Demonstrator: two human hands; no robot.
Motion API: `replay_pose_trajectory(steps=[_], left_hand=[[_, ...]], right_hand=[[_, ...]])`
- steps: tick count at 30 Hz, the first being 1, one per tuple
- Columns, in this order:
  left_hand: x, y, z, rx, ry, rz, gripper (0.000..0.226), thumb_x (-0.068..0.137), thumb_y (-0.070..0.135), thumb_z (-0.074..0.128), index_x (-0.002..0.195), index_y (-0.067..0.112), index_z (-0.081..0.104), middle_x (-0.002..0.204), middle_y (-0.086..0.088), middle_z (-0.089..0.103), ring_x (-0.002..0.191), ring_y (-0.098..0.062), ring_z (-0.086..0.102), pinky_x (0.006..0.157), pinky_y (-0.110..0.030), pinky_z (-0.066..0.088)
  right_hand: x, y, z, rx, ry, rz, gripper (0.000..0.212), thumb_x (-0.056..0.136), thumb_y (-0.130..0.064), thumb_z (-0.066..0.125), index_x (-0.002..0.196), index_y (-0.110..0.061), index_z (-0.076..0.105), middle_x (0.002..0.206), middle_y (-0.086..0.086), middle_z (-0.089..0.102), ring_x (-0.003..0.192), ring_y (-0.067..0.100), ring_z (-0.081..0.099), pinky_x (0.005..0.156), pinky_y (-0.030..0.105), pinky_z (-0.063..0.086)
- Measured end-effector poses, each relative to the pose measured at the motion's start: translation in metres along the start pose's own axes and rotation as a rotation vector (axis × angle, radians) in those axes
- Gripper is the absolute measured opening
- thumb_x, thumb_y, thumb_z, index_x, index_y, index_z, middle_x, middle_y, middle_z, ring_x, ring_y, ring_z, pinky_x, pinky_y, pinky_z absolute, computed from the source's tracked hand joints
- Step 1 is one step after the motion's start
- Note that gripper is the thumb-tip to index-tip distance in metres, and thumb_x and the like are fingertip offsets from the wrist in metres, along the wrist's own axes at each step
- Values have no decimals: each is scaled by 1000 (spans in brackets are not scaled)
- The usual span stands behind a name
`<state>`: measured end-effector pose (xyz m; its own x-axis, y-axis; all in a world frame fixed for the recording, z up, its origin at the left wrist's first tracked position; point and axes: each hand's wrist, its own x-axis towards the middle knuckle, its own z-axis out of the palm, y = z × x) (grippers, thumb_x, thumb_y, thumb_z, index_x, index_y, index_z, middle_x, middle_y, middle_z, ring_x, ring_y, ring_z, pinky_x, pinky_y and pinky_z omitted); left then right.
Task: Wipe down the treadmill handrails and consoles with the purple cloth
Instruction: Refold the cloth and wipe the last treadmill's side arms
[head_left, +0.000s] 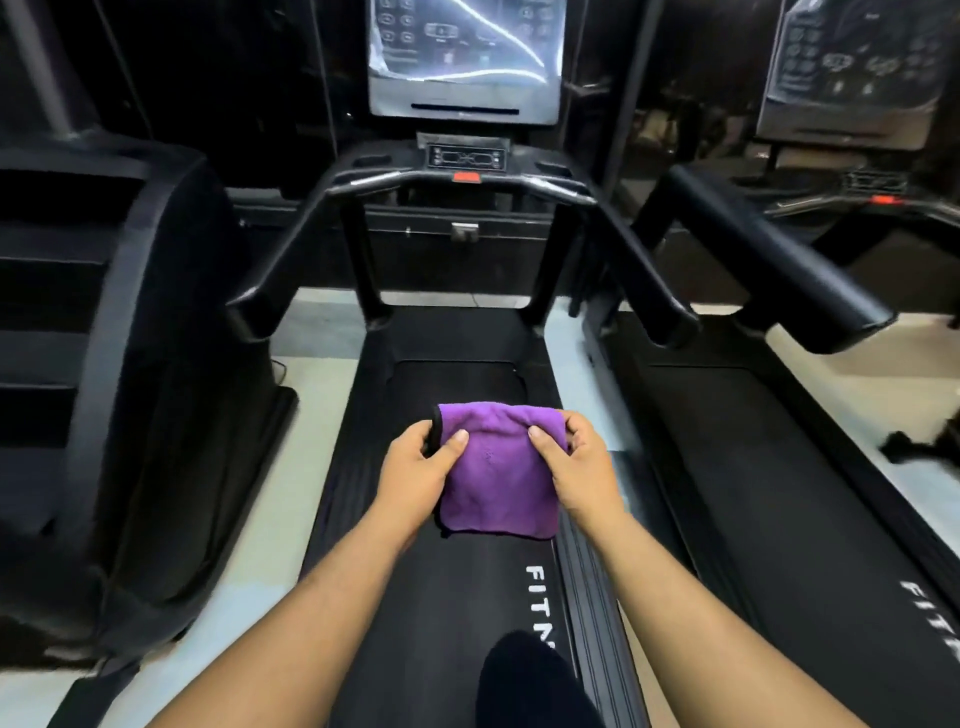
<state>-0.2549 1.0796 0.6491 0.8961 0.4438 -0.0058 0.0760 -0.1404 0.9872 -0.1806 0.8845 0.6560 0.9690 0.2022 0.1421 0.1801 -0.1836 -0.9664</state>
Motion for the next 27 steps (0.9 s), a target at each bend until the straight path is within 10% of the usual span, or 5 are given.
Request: replay_pose_trajectory(steps=[16,22,27], left_hand=[[200,160,150,205,-274,-133,22,92,42,70,107,25,71,94,7,76,89,-16,72,84,-41,59],[259,157,207,306,-355,-177,19,93,39,69,82,26,61,69,12,61,66,-14,56,65,-33,48],[331,131,268,209,-416,-237,18,93,39,70,98,21,69,85,5,71,81,-21,67,74,-35,54]], right_hand=[[212,-81,-145,-281,210,260,11,94,-32,70,102,-32,62,95,-14,71,90,2,67,79,26,52],[271,-75,-178,-530,230,339,21,96,-38,66,109,-29,54,95,-9,70,92,21,67,75,35,49],[344,-57,-175,-747,380,333,31,99,-32,63,122,-18,47,109,8,70,96,37,67,73,38,44]])
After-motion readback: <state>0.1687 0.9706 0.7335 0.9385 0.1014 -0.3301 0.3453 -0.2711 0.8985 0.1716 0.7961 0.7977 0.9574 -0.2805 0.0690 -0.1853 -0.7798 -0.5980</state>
